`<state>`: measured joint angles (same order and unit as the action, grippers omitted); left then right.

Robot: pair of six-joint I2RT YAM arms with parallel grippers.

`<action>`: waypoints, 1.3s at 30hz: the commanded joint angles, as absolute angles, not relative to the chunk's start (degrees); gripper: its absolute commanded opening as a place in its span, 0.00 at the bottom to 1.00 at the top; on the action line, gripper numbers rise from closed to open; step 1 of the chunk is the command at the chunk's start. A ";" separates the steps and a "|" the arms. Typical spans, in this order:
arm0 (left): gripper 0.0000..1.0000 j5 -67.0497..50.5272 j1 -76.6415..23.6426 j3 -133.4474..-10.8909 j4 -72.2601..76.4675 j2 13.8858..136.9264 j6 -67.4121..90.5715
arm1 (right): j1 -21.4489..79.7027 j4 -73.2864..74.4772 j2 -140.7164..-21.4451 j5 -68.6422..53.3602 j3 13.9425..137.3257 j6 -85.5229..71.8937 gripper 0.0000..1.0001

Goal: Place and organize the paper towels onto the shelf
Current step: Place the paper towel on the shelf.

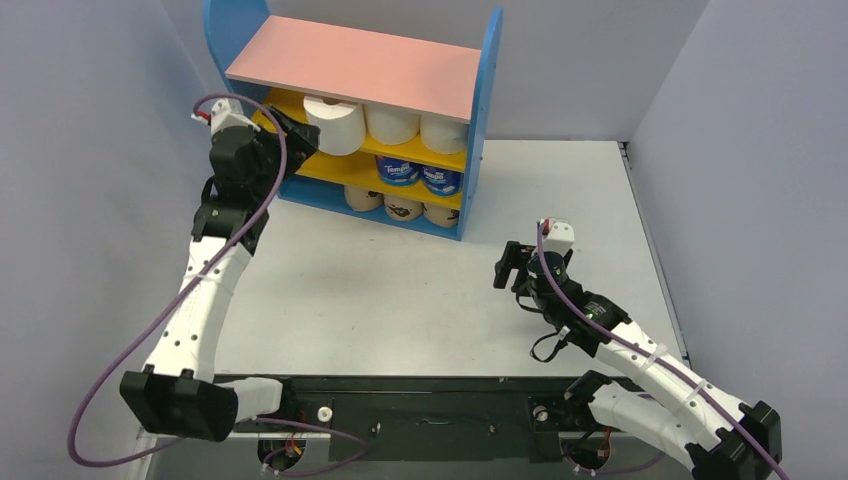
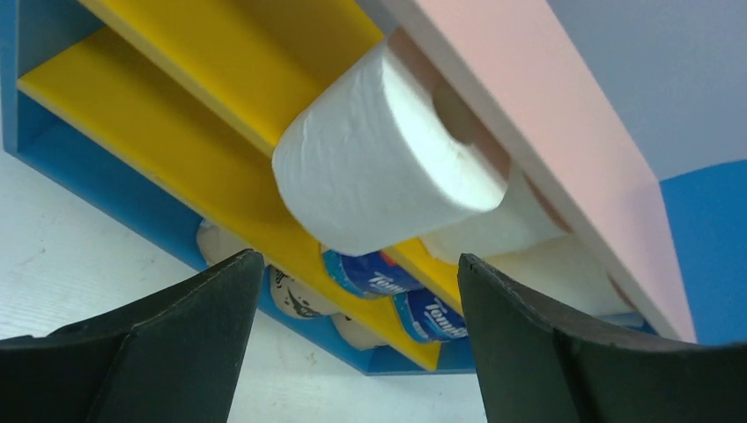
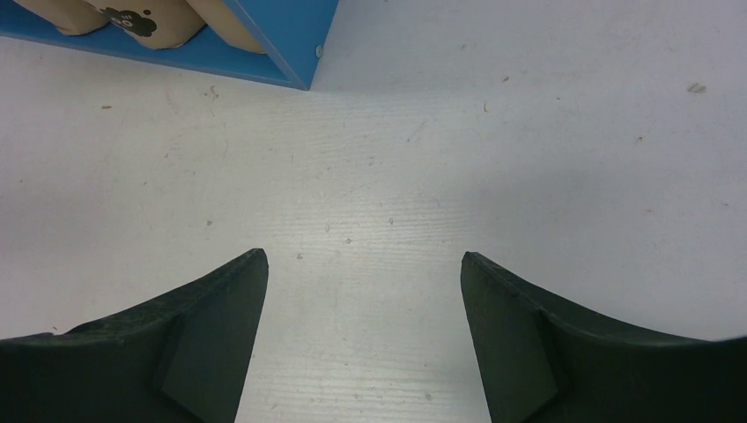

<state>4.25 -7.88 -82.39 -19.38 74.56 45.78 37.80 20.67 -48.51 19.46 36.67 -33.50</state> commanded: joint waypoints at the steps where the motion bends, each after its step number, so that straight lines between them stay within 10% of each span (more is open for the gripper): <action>1: 0.80 4.24 -7.95 -70.43 -2.36 67.30 39.76 | 37.32 20.09 -47.65 20.31 36.95 -33.34 0.76; 6: 1.00 2.35 -8.41 -57.46 11.64 61.21 38.73 | 37.28 19.70 -47.80 19.80 36.04 -33.63 0.75; 39: 0.93 3.09 -13.89 -60.02 24.06 74.67 20.39 | 37.30 19.91 -44.35 20.51 32.92 -34.12 0.74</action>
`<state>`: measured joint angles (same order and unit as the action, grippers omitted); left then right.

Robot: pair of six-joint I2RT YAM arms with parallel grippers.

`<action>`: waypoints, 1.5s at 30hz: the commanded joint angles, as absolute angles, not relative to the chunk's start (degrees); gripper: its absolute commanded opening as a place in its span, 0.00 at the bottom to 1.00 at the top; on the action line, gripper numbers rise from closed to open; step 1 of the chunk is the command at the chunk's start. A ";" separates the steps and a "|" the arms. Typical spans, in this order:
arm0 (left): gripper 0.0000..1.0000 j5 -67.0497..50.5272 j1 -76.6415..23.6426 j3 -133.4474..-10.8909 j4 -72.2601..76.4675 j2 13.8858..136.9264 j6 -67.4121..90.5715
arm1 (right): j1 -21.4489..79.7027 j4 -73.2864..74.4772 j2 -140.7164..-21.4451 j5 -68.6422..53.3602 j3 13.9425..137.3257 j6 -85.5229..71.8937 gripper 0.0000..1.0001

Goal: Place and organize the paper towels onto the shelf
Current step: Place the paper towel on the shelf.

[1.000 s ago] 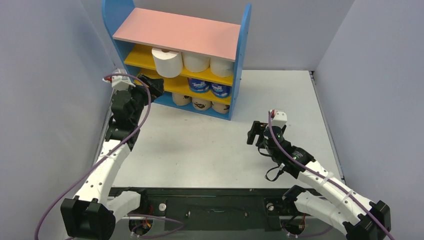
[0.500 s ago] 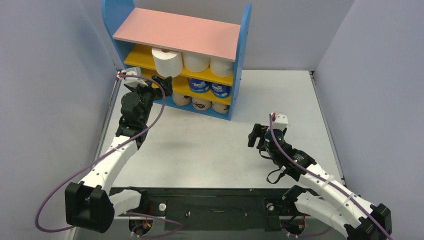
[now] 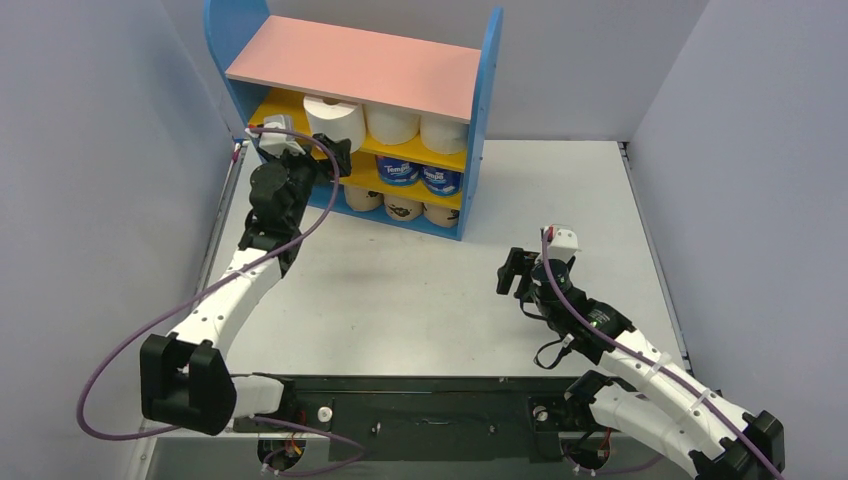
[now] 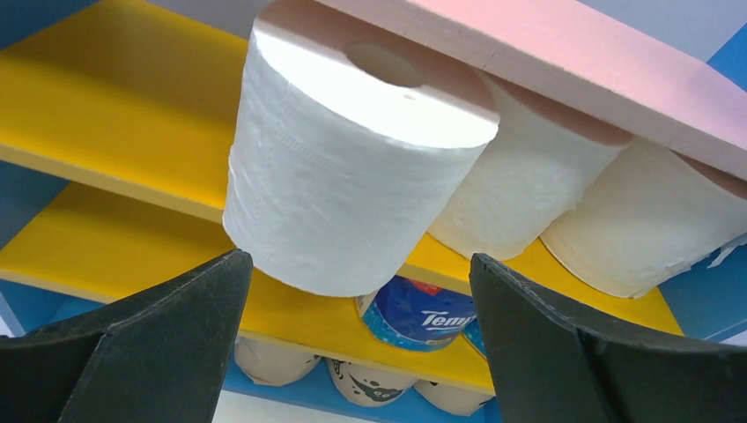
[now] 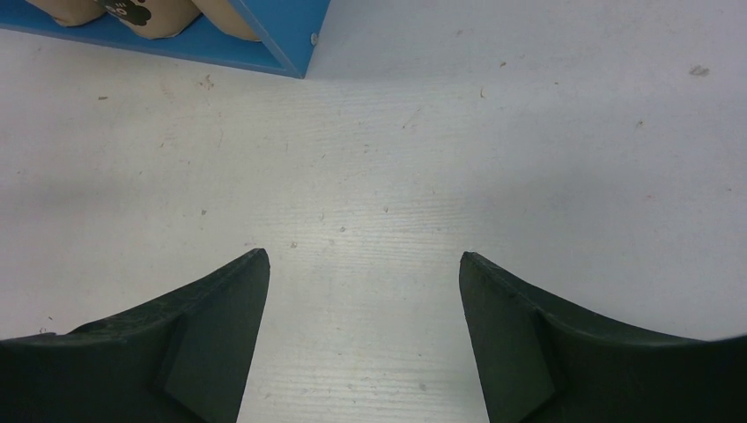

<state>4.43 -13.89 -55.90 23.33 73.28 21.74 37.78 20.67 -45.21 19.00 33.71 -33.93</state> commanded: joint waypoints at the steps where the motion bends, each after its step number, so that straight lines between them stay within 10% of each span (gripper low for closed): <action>1: 0.92 3.23 -13.89 -60.33 23.90 75.40 20.32 | 37.32 19.94 -44.28 20.60 32.86 -34.09 0.74; 45: 0.92 7.45 -11.95 -63.59 25.59 78.68 23.21 | 37.29 20.17 -43.70 21.52 31.91 -33.97 0.74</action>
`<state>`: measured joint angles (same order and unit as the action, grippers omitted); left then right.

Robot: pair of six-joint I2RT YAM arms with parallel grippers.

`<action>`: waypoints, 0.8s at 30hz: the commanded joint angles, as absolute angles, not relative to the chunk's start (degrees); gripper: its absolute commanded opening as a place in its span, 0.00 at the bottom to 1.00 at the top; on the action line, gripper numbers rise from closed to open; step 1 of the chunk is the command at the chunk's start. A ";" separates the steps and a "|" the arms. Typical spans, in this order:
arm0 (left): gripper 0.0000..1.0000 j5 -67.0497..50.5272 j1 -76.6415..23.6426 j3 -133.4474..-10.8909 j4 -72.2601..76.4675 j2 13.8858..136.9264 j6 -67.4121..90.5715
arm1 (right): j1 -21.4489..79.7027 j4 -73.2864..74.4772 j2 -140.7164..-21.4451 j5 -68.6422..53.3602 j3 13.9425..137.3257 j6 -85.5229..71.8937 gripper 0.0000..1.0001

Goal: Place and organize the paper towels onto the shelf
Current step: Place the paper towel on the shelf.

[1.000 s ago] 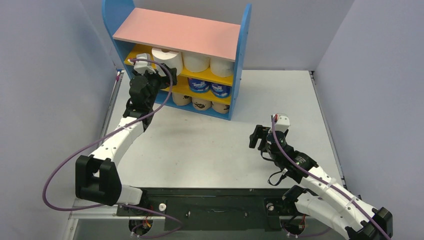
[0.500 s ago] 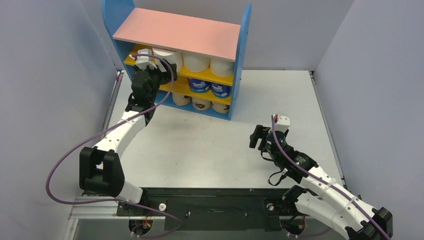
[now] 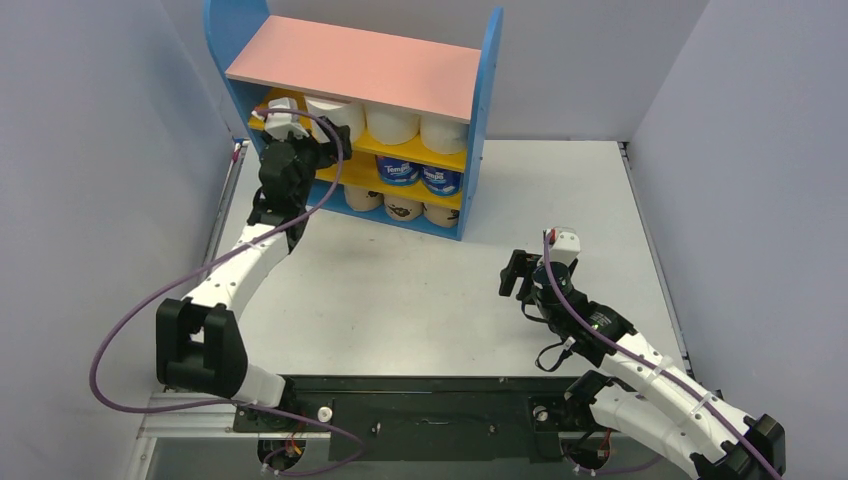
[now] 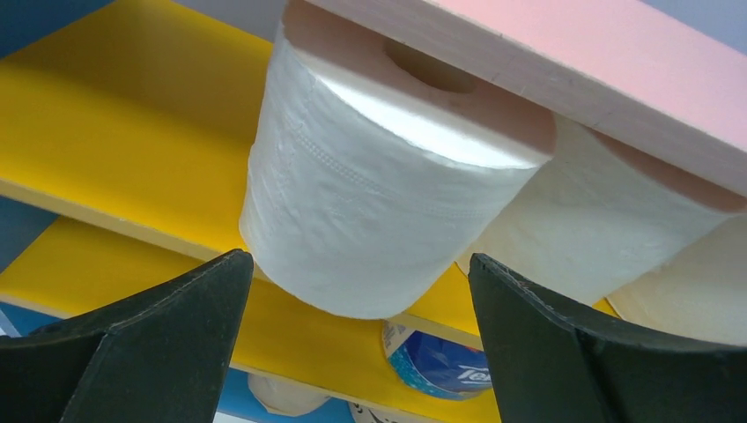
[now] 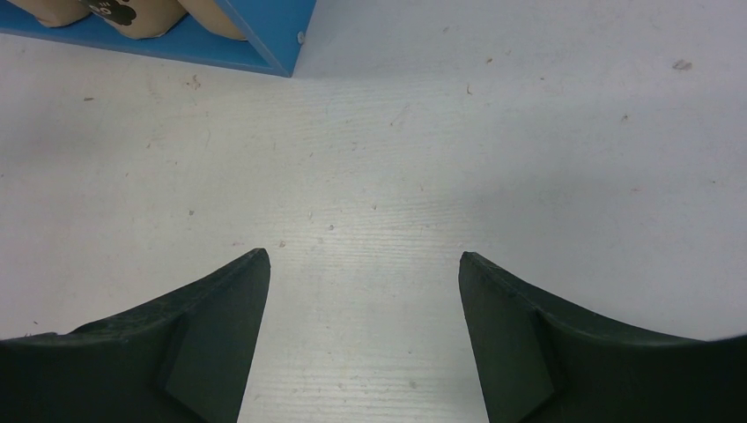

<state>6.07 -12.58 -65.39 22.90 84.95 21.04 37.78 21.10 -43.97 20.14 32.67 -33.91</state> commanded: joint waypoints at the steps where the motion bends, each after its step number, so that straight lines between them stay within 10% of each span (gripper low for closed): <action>1: 0.92 7.62 -11.62 -63.04 25.76 78.05 24.92 | 37.32 20.03 -43.91 21.46 31.95 -33.99 0.74; 24: 0.15 -9.19 -3.15 -59.74 37.69 84.07 57.72 | 37.35 20.20 -42.72 21.52 31.28 -34.27 0.74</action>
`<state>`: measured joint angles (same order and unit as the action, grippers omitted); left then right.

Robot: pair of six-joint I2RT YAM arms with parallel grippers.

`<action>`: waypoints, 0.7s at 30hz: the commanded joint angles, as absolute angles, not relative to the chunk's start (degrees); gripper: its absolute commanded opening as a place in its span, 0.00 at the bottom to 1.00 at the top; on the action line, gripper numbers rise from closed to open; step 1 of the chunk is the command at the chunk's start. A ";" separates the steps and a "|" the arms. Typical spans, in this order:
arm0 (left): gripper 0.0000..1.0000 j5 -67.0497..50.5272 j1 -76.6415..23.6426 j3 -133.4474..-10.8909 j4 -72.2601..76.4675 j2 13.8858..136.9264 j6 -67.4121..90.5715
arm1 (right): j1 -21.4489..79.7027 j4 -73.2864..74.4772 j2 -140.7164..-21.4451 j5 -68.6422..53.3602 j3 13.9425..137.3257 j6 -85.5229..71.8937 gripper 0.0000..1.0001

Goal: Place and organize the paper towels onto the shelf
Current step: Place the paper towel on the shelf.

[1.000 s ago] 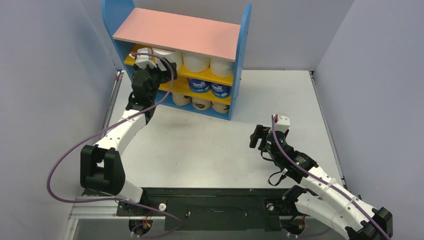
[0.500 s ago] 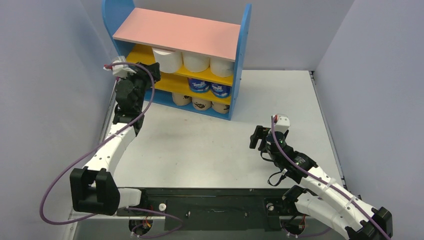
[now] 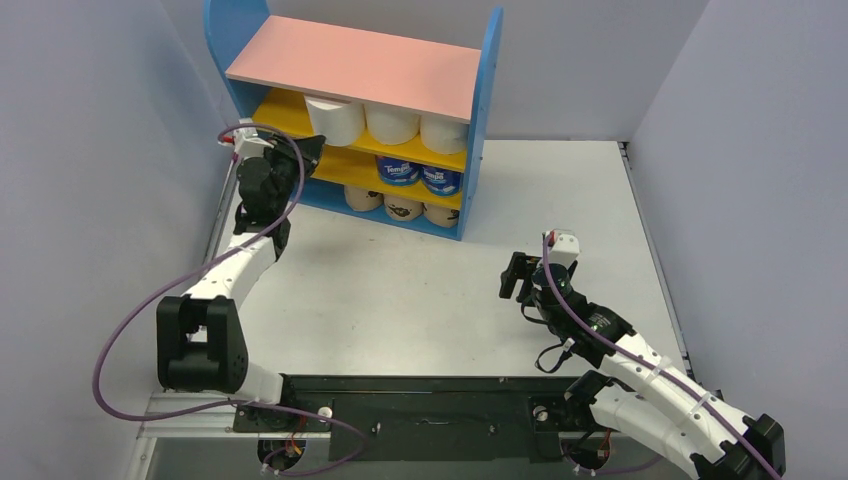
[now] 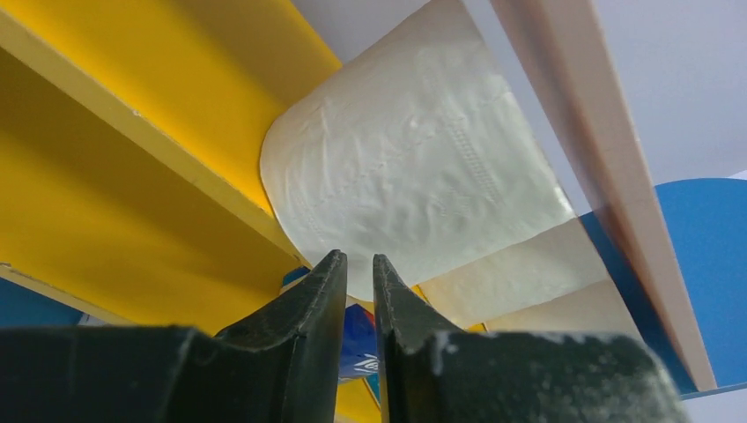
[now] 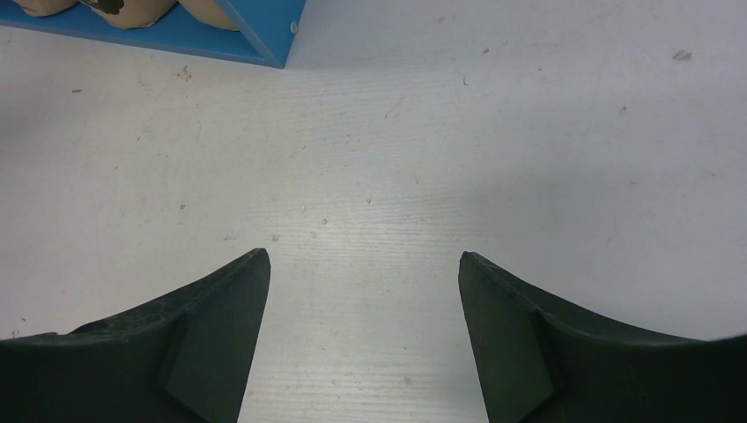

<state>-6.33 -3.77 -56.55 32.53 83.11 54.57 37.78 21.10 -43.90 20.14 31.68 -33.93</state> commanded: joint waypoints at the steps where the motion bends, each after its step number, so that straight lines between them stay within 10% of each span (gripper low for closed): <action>1: 0.11 -9.29 -3.05 -60.07 37.87 84.65 58.02 | 37.33 20.21 -42.72 21.53 31.29 -34.21 0.74; 21: 0.00 -10.32 -3.06 -63.69 38.81 89.43 58.60 | 37.33 19.74 -44.41 21.47 31.64 -33.91 0.74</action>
<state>-9.69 -3.46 -60.29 34.48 88.86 58.35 37.78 21.08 -44.16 20.14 31.46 -33.91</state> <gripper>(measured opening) 0.003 0.741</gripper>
